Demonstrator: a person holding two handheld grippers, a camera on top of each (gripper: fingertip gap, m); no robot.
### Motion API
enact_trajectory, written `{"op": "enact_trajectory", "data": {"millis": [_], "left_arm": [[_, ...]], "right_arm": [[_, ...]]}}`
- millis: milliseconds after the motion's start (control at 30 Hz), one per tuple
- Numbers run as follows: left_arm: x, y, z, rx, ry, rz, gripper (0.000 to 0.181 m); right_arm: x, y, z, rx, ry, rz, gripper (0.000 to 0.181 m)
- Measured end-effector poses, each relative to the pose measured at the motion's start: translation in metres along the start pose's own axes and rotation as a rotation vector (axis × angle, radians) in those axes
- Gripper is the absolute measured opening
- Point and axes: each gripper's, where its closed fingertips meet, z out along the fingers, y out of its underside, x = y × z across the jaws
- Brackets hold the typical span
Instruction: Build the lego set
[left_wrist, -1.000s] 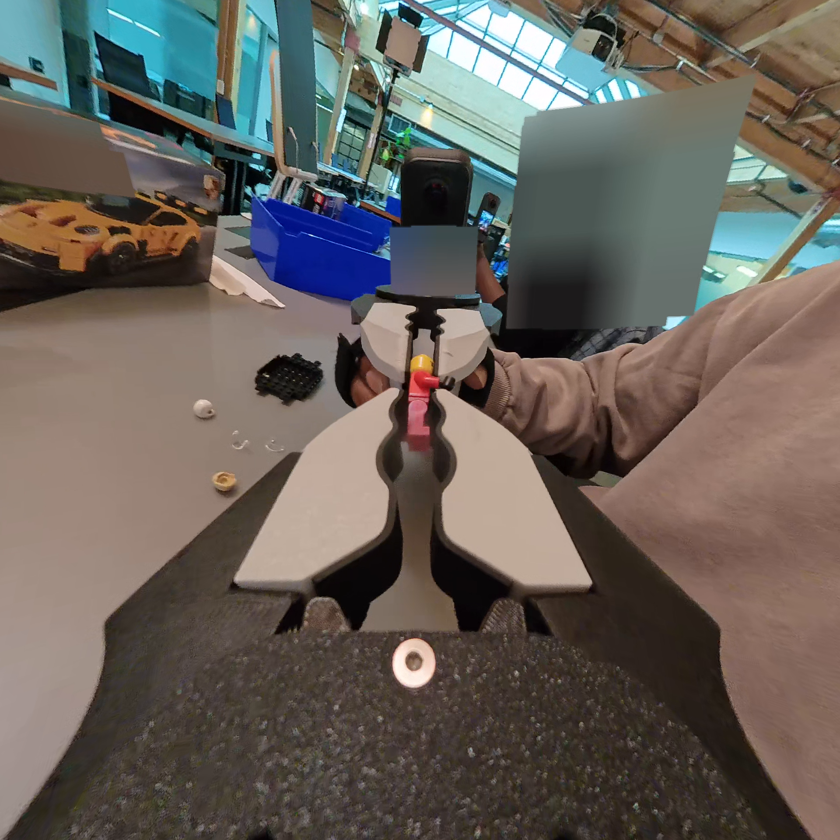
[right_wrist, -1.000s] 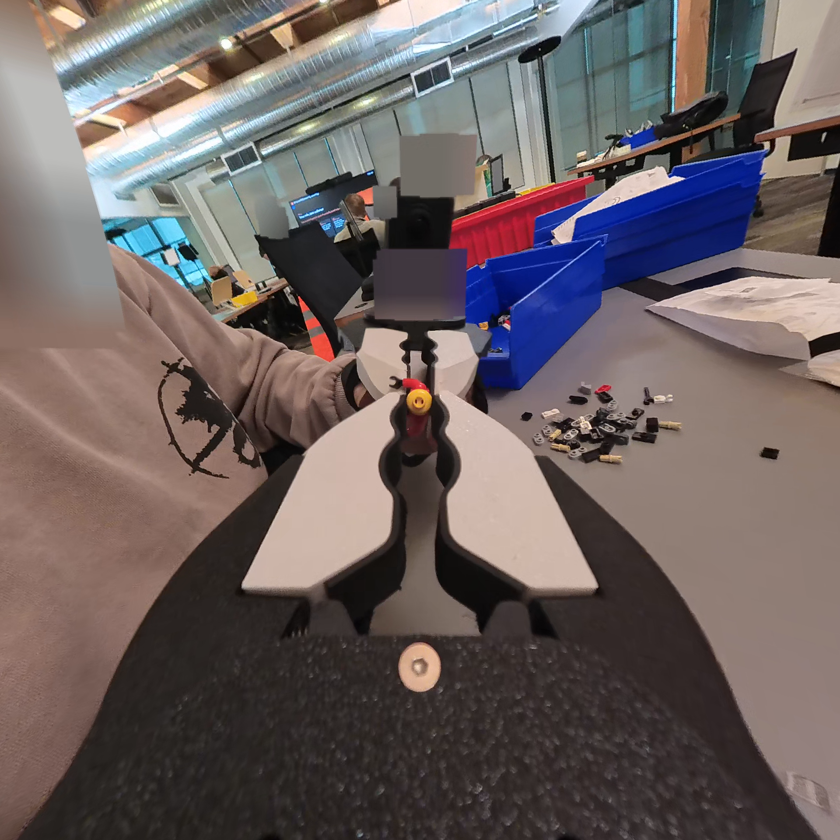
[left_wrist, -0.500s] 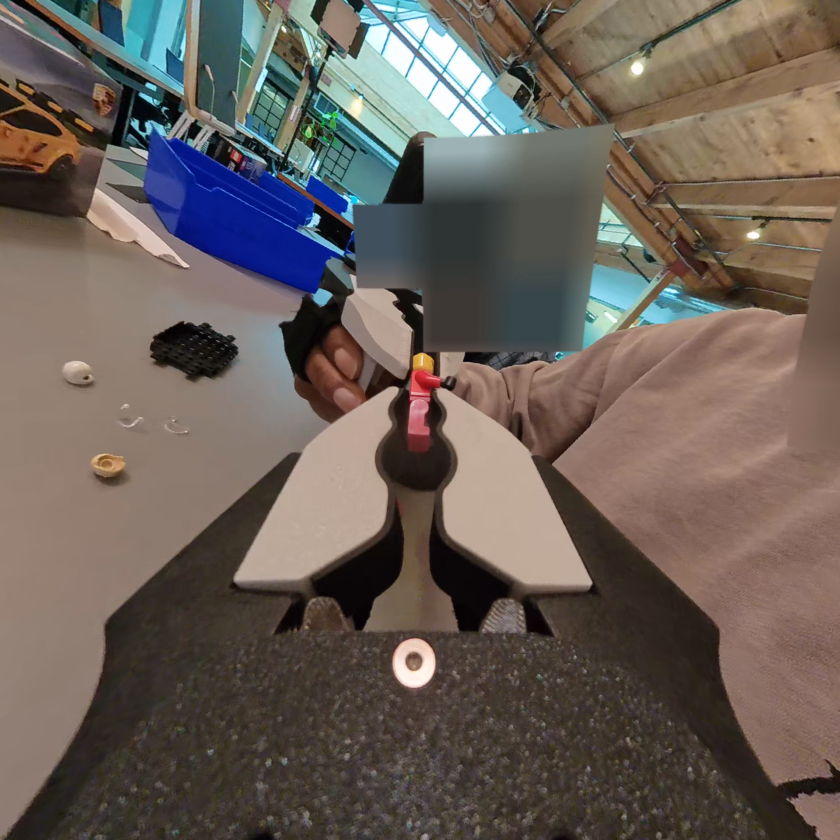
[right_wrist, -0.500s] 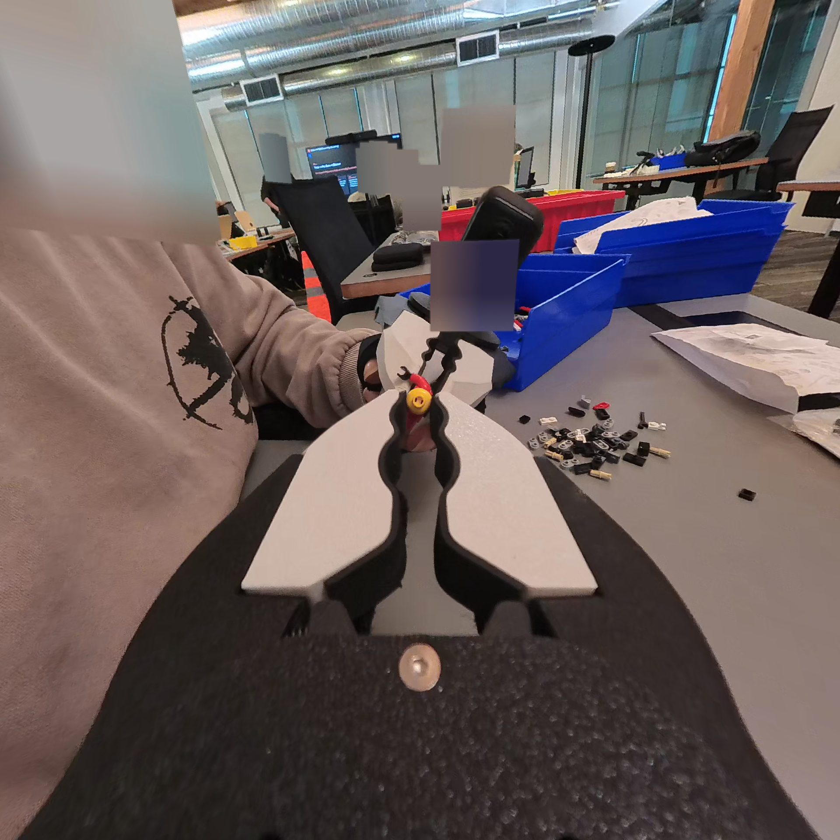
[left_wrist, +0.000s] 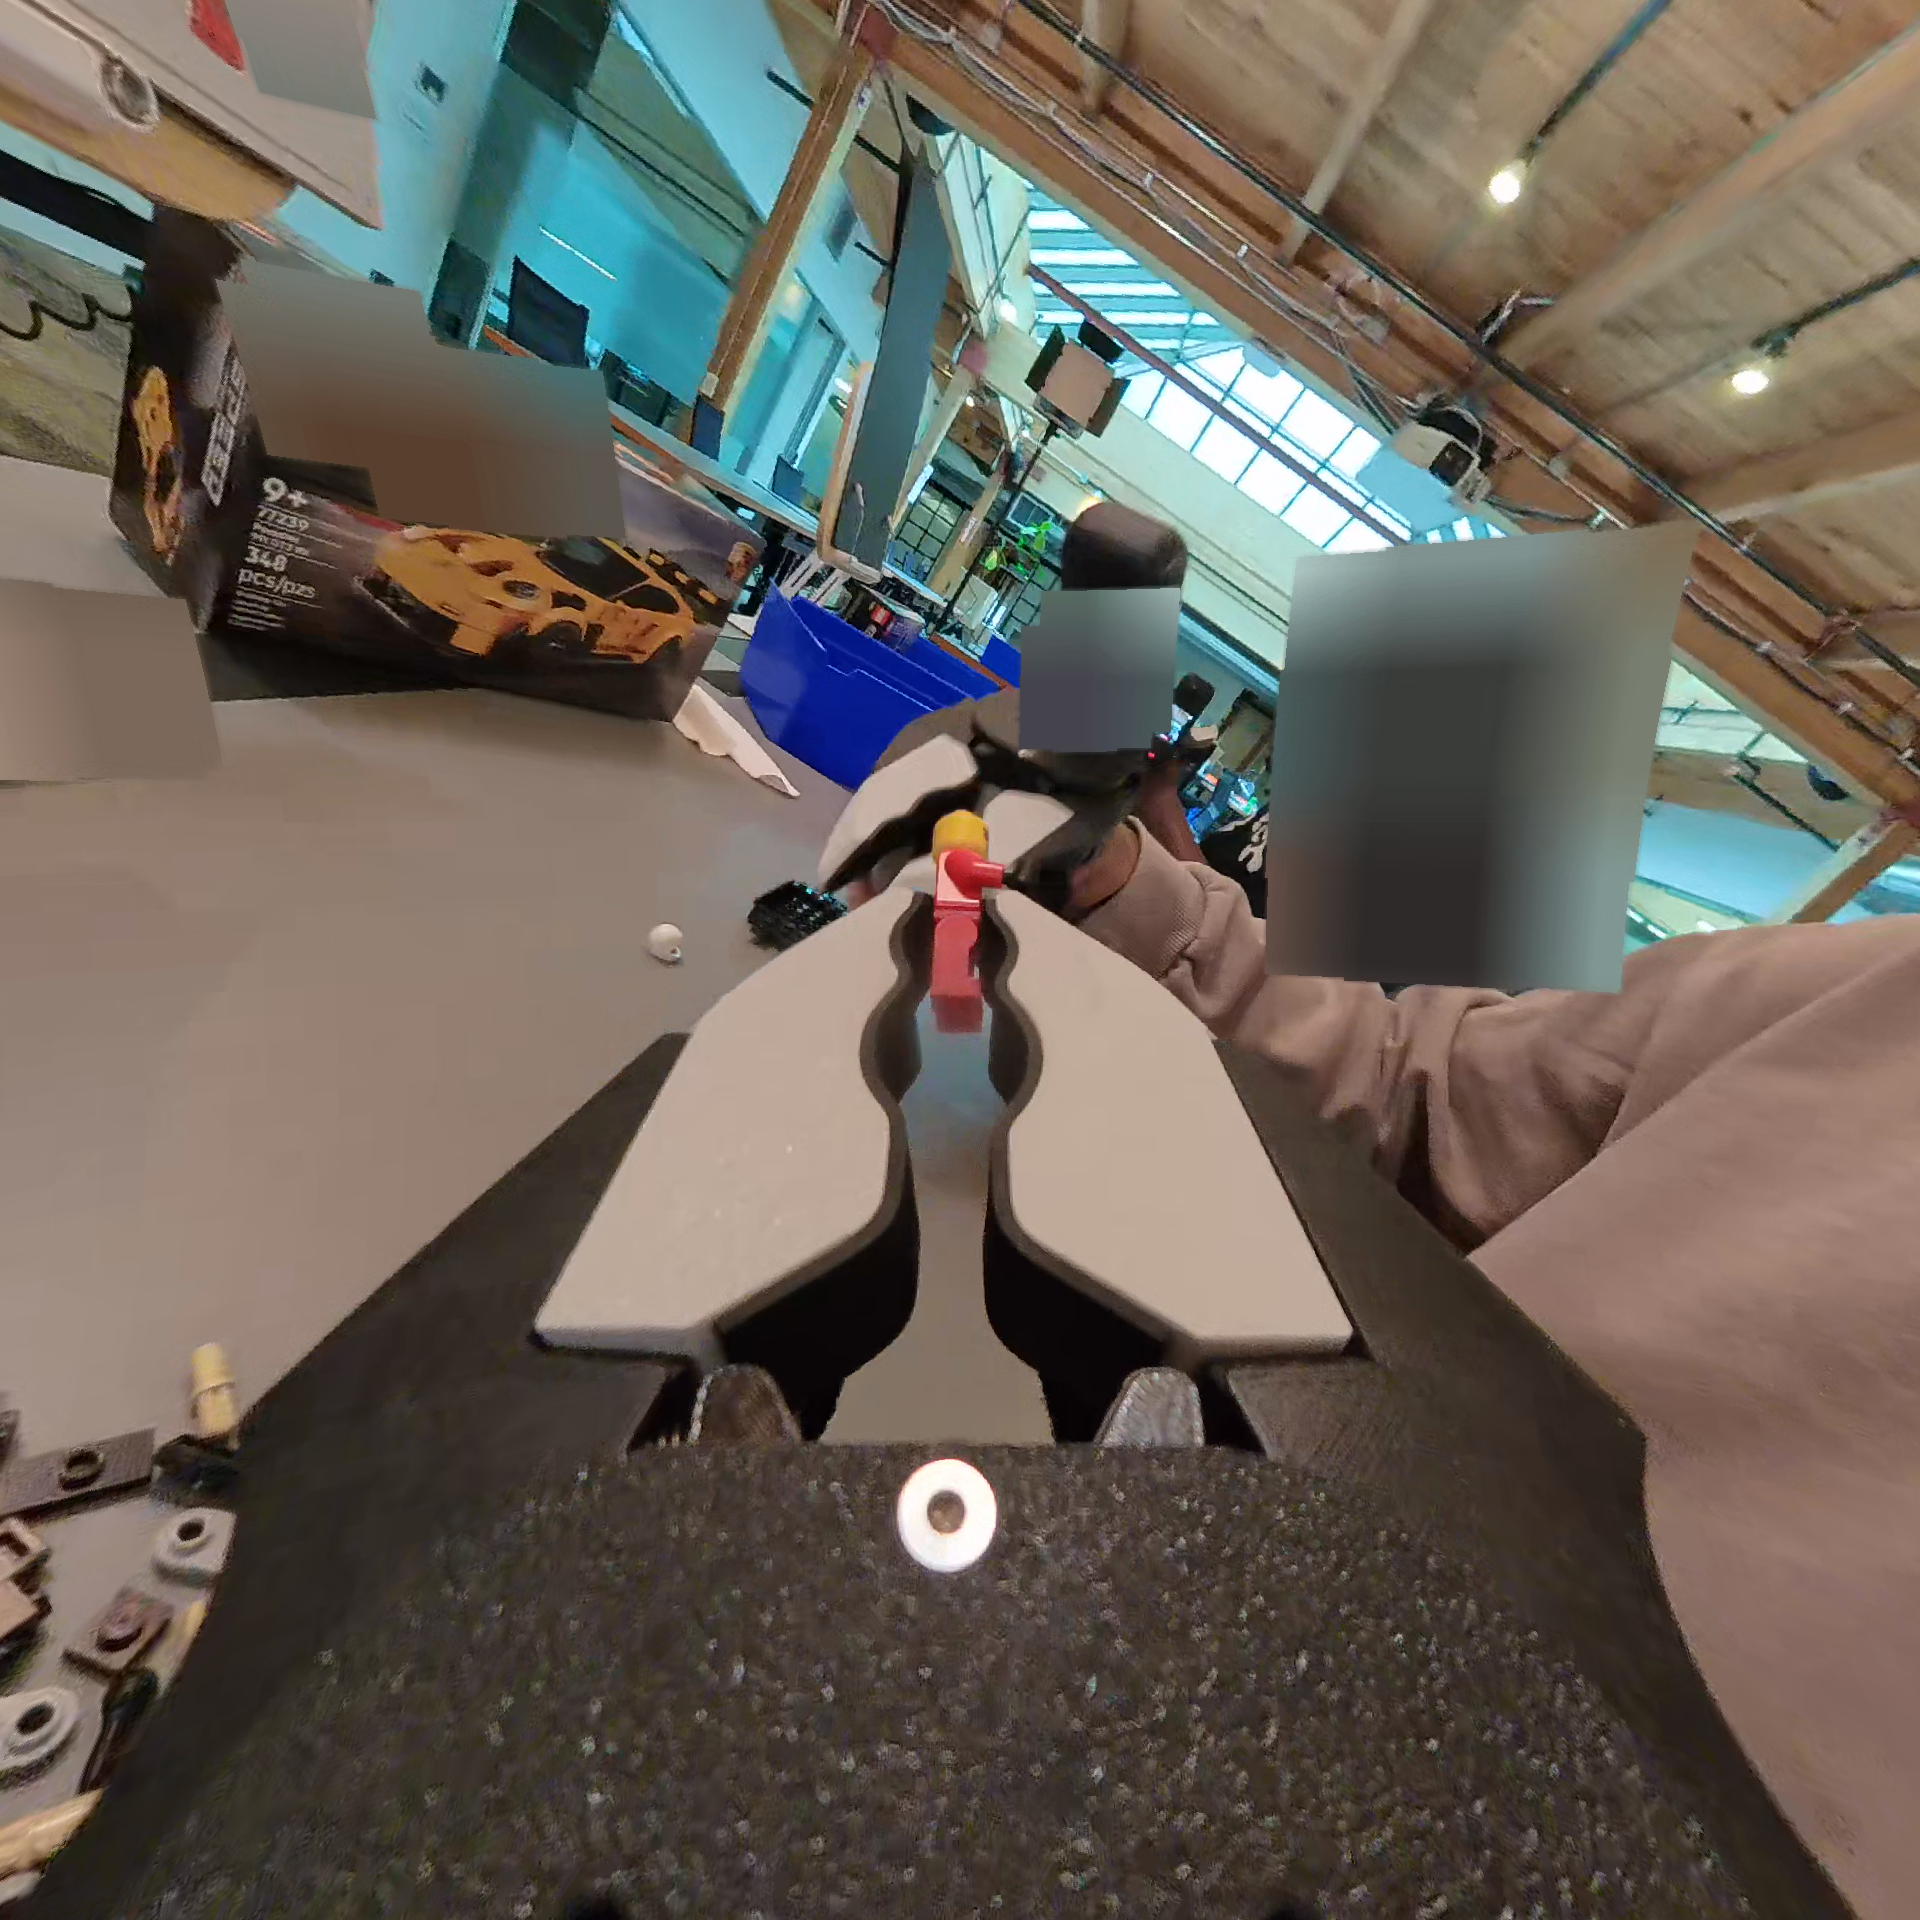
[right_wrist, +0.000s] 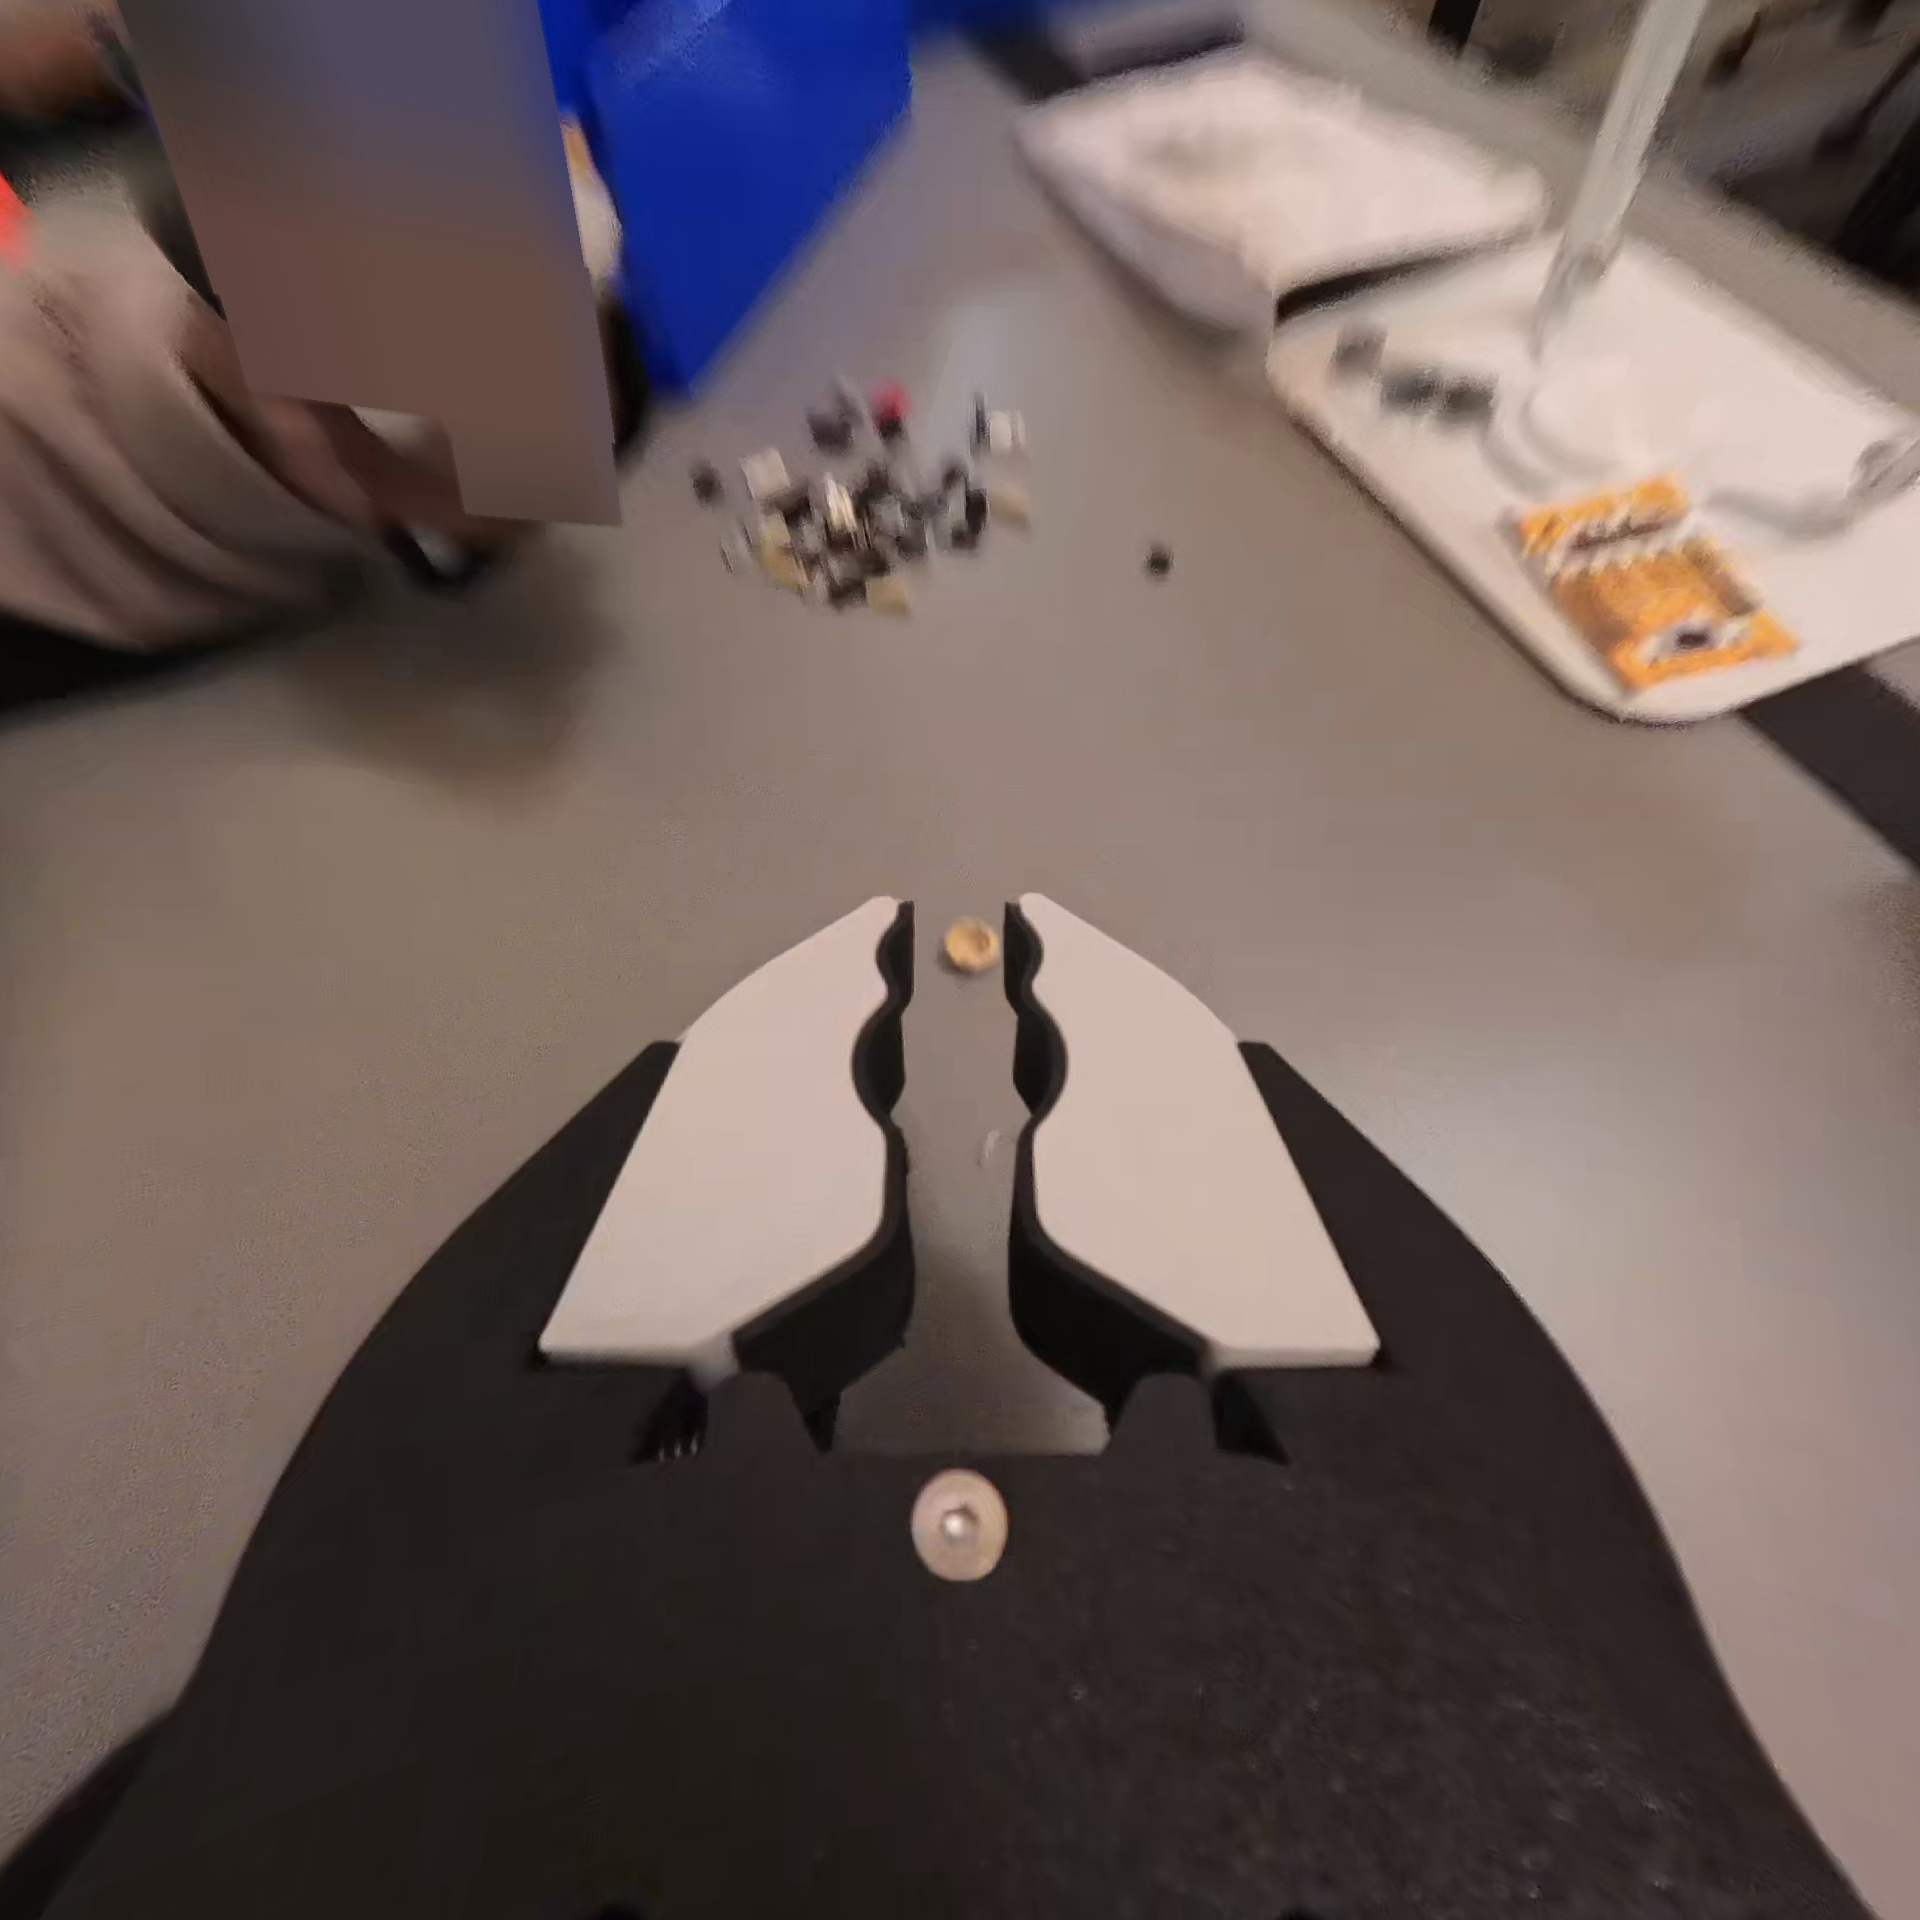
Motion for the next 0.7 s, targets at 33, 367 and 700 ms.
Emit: {"op": "enact_trajectory", "data": {"millis": [33, 367, 700], "left_arm": [[-0.001, 0.001, 0.0, -0.001, 0.002, -0.011, 0.008], [-0.011, 0.031, 0.008, -0.167, -0.038, 0.007, 0.008], [-0.003, 0.045, 0.016, -0.2, 0.023, 0.029, 0.008]], "right_arm": [[0.0, 0.012, 0.012, -0.08, -0.008, -0.015, 0.018], [0.002, 0.046, 0.062, -0.306, 0.053, -0.198, 0.014], [-0.035, 0.017, 0.05, -0.158, -0.053, -0.194, 0.039]]}}
